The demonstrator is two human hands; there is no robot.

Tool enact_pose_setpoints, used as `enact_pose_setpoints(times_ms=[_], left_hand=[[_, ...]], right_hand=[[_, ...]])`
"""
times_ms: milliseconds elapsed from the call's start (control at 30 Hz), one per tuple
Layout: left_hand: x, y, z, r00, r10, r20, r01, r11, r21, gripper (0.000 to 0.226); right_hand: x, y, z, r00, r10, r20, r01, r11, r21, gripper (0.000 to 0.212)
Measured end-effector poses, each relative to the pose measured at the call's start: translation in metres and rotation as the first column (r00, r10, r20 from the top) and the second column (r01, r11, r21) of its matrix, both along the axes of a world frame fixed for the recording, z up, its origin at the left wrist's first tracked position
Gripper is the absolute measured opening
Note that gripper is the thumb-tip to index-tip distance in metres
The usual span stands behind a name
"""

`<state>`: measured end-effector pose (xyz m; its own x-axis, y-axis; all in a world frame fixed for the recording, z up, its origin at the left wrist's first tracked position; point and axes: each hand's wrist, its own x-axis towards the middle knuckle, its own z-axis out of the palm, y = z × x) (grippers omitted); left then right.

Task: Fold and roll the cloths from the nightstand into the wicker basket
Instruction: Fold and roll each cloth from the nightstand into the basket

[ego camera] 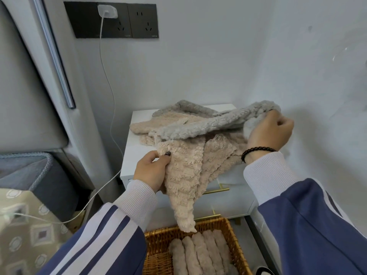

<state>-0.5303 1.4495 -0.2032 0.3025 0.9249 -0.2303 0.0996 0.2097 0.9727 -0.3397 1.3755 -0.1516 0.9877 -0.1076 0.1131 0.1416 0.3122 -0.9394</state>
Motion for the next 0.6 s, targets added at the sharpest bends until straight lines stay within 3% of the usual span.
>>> enact_pose_setpoints(times_ms=[133, 233, 267, 333, 400, 433, 500, 600], left_hand=[[-0.003, -0.001, 0.006, 0.996, 0.081, 0.019, -0.082, 0.995, 0.06, 0.012], [-0.006, 0.002, 0.012, 0.989, 0.144, 0.028, -0.147, 0.974, 0.173, 0.01], [-0.008, 0.003, 0.015, 0.986, 0.154, 0.059, -0.163, 0.969, 0.188, 0.01], [-0.01, 0.003, 0.021, 0.976, 0.164, 0.143, -0.19, 0.962, 0.194, 0.014], [-0.011, 0.004, 0.025, 0.96, 0.172, 0.222, -0.216, 0.956, 0.196, 0.019], [-0.012, 0.004, 0.026, 0.952, 0.177, 0.25, -0.229, 0.953, 0.197, 0.02], [-0.015, 0.007, 0.029, 0.931, 0.215, 0.296, -0.278, 0.942, 0.189, 0.021], [-0.026, 0.021, 0.035, 0.86, 0.34, 0.379, -0.407, 0.907, 0.108, 0.021]], right_hand=[[0.006, -0.006, 0.008, 0.978, -0.023, 0.207, 0.018, 0.999, 0.029, 0.019], [0.002, -0.003, -0.004, 0.911, 0.196, 0.364, -0.097, 0.957, -0.273, 0.012], [-0.002, -0.001, -0.012, 0.869, 0.325, 0.373, -0.149, 0.891, -0.429, 0.009], [-0.009, 0.002, -0.031, 0.717, 0.619, 0.32, -0.23, 0.644, -0.729, 0.01], [-0.018, 0.001, -0.044, 0.513, 0.836, 0.196, -0.219, 0.347, -0.912, 0.017], [-0.021, -0.001, -0.047, 0.444, 0.883, 0.154, -0.168, 0.251, -0.953, 0.026], [-0.025, -0.003, -0.05, 0.401, 0.91, 0.106, -0.104, 0.16, -0.982, 0.055], [-0.023, -0.005, -0.053, 0.42, 0.907, -0.037, -0.102, 0.007, -0.995, 0.09]])
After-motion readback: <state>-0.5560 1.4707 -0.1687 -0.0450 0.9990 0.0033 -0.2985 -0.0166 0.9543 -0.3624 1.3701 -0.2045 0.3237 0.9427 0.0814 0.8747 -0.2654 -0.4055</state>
